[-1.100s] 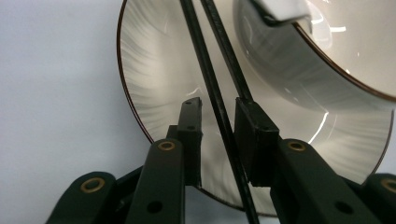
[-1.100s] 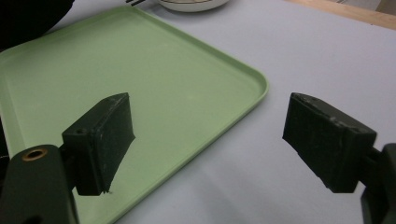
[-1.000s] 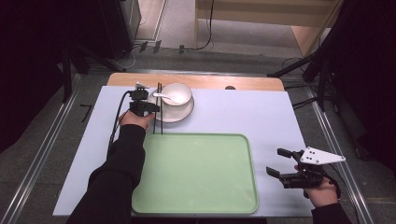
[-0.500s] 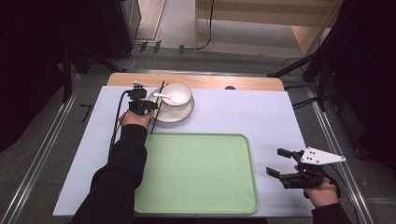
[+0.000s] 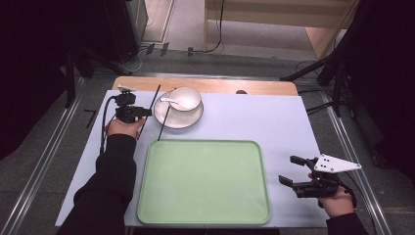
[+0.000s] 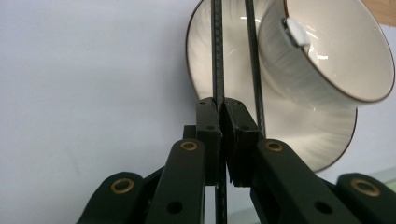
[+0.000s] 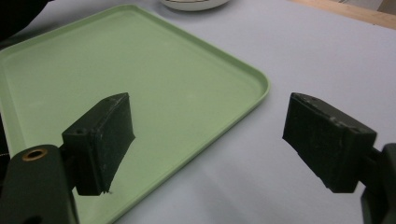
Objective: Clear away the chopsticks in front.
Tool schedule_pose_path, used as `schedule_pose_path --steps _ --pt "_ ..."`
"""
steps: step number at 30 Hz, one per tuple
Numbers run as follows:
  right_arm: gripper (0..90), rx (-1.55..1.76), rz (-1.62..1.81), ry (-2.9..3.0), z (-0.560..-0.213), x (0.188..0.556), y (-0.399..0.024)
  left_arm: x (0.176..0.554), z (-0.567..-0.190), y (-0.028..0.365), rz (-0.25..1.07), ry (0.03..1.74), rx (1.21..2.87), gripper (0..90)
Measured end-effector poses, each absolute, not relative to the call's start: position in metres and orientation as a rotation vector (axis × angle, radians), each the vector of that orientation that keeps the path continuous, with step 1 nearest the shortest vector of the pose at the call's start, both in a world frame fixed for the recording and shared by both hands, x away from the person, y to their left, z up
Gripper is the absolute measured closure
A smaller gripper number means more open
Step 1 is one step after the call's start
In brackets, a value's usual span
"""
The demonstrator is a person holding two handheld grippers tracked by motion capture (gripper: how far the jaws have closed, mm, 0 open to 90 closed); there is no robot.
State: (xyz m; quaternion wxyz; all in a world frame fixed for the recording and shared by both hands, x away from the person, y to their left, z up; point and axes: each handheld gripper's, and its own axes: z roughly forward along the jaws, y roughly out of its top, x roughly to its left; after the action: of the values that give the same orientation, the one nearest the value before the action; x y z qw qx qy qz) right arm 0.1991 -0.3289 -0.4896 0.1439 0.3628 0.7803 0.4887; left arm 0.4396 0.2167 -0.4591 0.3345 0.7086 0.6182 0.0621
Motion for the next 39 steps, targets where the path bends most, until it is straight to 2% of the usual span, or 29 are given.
schedule_pose_path --steps 7,14,22,29,39 --pt "16.6 1.045 1.403 2.254 -0.49 0.2 -0.328 0.412 -0.462 0.238 0.137 1.595 1.849 86.1" --pt "16.6 1.034 1.405 2.254 -0.489 0.201 -0.327 0.395 -0.46 0.243 0.122 1.584 1.846 86.1" --pt "16.6 1.019 1.42 2.253 -0.488 0.202 -0.327 0.358 -0.453 0.241 0.111 1.539 1.875 86.0" --pt "16.7 1.006 1.42 2.263 -0.488 0.205 -0.324 0.321 -0.446 0.236 0.16 1.515 1.865 85.8" --pt "16.6 1.002 1.419 2.271 -0.488 0.208 -0.322 0.294 -0.449 0.222 0.133 1.493 1.888 85.8"
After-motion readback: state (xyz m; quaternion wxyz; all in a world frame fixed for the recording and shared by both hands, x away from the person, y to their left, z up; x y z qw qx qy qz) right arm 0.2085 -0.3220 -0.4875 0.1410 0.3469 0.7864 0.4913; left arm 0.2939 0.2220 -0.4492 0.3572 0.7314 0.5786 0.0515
